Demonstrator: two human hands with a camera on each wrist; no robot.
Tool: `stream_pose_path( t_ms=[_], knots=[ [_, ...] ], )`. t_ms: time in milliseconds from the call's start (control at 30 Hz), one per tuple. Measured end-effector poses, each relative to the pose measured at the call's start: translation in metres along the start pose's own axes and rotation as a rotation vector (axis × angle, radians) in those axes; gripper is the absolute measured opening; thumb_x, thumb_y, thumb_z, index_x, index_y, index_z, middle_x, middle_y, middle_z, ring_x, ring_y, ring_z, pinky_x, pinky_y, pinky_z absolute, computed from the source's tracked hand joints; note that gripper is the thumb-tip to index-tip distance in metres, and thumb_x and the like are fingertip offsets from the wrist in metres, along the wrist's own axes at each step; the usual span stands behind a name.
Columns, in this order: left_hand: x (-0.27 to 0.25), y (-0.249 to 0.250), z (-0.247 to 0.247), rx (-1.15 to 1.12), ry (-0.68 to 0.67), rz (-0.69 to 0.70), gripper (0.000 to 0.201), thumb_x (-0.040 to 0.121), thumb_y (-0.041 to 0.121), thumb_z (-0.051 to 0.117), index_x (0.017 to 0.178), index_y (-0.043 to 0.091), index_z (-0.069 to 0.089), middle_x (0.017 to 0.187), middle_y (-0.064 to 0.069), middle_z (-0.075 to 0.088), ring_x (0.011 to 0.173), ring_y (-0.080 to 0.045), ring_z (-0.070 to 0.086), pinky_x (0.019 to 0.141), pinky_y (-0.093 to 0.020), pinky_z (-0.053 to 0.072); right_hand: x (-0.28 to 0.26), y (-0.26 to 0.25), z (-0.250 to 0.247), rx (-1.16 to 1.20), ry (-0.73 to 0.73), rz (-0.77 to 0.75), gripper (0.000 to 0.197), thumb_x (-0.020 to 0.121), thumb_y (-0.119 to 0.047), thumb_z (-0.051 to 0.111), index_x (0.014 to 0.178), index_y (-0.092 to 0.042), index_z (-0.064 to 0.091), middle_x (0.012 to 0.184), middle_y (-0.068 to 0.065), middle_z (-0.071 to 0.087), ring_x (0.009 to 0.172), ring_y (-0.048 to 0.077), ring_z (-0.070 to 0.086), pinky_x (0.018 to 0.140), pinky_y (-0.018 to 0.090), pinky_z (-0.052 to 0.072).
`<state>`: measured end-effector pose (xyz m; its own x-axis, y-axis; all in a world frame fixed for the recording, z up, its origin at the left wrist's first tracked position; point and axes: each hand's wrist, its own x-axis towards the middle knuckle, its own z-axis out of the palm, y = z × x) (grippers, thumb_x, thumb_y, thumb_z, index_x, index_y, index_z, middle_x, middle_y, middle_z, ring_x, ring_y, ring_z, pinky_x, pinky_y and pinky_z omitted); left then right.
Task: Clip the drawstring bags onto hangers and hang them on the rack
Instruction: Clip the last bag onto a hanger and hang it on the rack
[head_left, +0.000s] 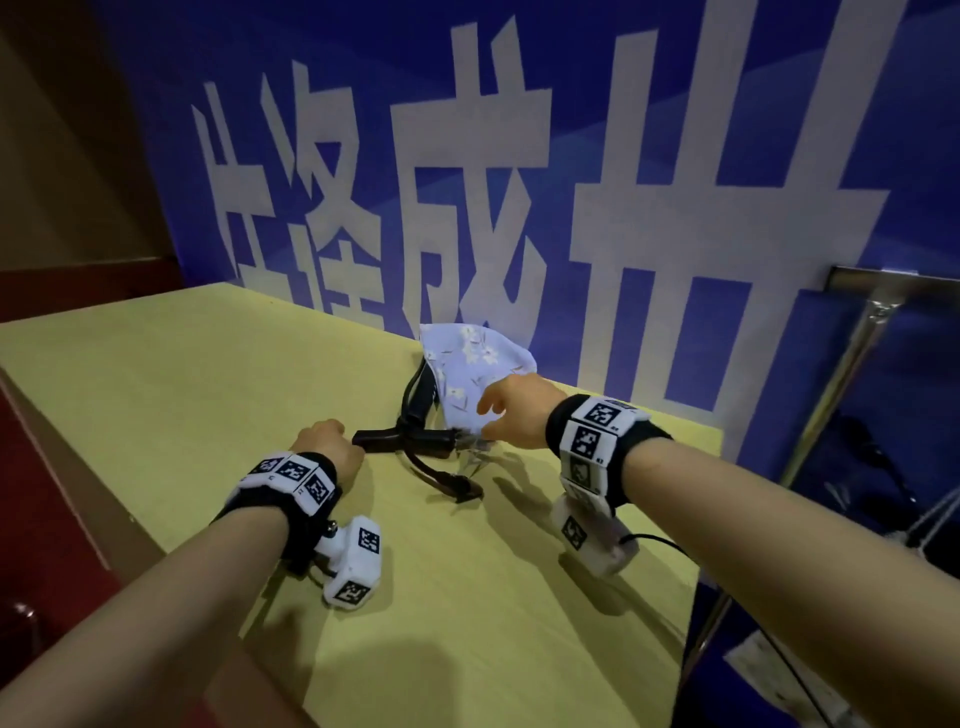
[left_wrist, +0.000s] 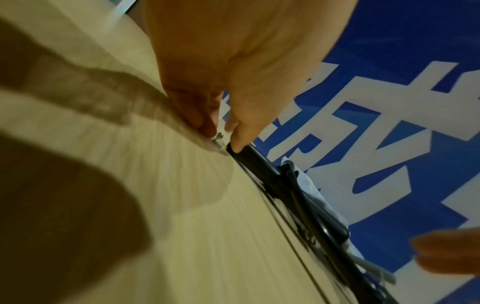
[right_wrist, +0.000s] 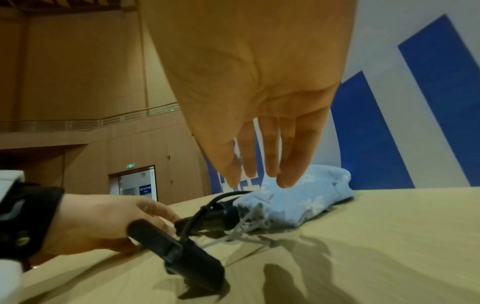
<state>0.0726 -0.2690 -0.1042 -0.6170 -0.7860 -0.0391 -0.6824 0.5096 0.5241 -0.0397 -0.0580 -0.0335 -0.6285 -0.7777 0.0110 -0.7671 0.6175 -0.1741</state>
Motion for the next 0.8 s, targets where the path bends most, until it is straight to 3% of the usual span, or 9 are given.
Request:
stream_pose_path(
  t_ms=[100,167,267,333,433,533,600,667,800],
  knots=[
    [0.011,-0.003,0.003,-0.015,0.015,-0.021,0.021,0.089,0.013,0.058,0.102,0.000,0.068,0.104,-0.020,0.068,0.083,-0.031,0.059,0.072,-0.030,0.044,0.022,0.005,0.016,-0.029,-0.101,0.025,0.036,0.094,-0.026,0.056,0.128,-0.014,0.056,0.131,0.008,0.055,0.120,0.028,0.051,0.094,0.033,0.042],
    [0.016,-0.007,0.004,-0.059,0.037,-0.056,0.022,0.091,0.012,0.054,0.100,-0.003,0.069,0.101,-0.021,0.068,0.078,-0.030,0.056,0.071,-0.029,0.041,0.034,0.007,0.026,-0.021,-0.159,0.042,0.025,0.094,-0.020,0.053,0.119,-0.017,0.054,0.119,0.010,0.054,0.111,0.030,0.052,0.088,0.033,0.044],
    [0.018,-0.011,0.005,-0.102,0.062,-0.073,0.024,0.093,0.012,0.051,0.099,0.000,0.070,0.096,-0.018,0.068,0.077,-0.029,0.054,0.070,-0.029,0.041,0.041,0.011,0.040,0.030,-0.225,0.080,0.043,0.096,-0.020,0.049,0.138,-0.017,0.041,0.133,0.010,0.053,0.118,0.030,0.052,0.101,0.040,0.045],
    [0.017,-0.011,0.005,-0.095,0.069,-0.067,0.023,0.093,0.011,0.051,0.105,0.001,0.068,0.104,-0.018,0.067,0.086,-0.032,0.059,0.072,-0.031,0.042,0.044,0.012,0.045,0.045,-0.208,0.067,0.046,0.096,-0.019,0.051,0.141,-0.016,0.041,0.135,0.010,0.054,0.120,0.029,0.053,0.103,0.040,0.044],
    [0.017,-0.013,0.006,-0.095,0.068,-0.072,0.028,0.094,0.011,0.050,0.120,0.005,0.057,0.120,-0.018,0.060,0.104,-0.035,0.058,0.076,-0.031,0.041,0.042,0.014,0.043,-0.011,-0.184,0.057,0.039,0.091,-0.021,0.060,0.129,-0.012,0.056,0.124,0.009,0.061,0.112,0.029,0.056,0.096,0.036,0.048],
    [0.017,-0.011,0.006,-0.012,0.047,-0.065,0.027,0.095,0.011,0.049,0.118,0.002,0.059,0.118,-0.019,0.062,0.093,-0.033,0.057,0.074,-0.030,0.040,0.032,0.025,0.040,0.022,-0.167,0.108,0.022,0.090,-0.024,0.061,0.104,-0.009,0.068,0.102,0.010,0.066,0.093,0.028,0.059,0.082,0.035,0.051],
    [0.016,-0.007,0.006,0.034,0.025,-0.065,0.025,0.096,0.010,0.048,0.113,-0.001,0.062,0.115,-0.020,0.063,0.095,-0.034,0.059,0.075,-0.032,0.041,0.022,0.034,0.040,0.128,-0.127,0.169,0.020,0.092,-0.024,0.058,0.082,-0.008,0.066,0.083,0.009,0.059,0.075,0.024,0.051,0.066,0.031,0.044],
    [0.015,-0.006,0.005,0.041,0.010,-0.063,0.026,0.097,0.011,0.047,0.110,-0.006,0.062,0.114,-0.023,0.063,0.102,-0.037,0.060,0.079,-0.034,0.043,0.010,0.042,0.041,0.236,-0.051,0.214,0.026,0.093,-0.021,0.054,0.074,-0.006,0.061,0.076,0.010,0.051,0.070,0.022,0.045,0.058,0.028,0.036],
    [0.005,-0.007,0.000,-0.071,0.029,-0.051,0.023,0.096,0.007,0.046,0.104,-0.002,0.066,0.116,-0.023,0.064,0.105,-0.039,0.060,0.082,-0.033,0.043,-0.017,0.046,0.029,0.364,0.228,0.195,0.020,0.094,-0.018,0.049,0.076,-0.012,0.057,0.081,0.008,0.056,0.077,0.023,0.048,0.062,0.028,0.031]
  ],
)
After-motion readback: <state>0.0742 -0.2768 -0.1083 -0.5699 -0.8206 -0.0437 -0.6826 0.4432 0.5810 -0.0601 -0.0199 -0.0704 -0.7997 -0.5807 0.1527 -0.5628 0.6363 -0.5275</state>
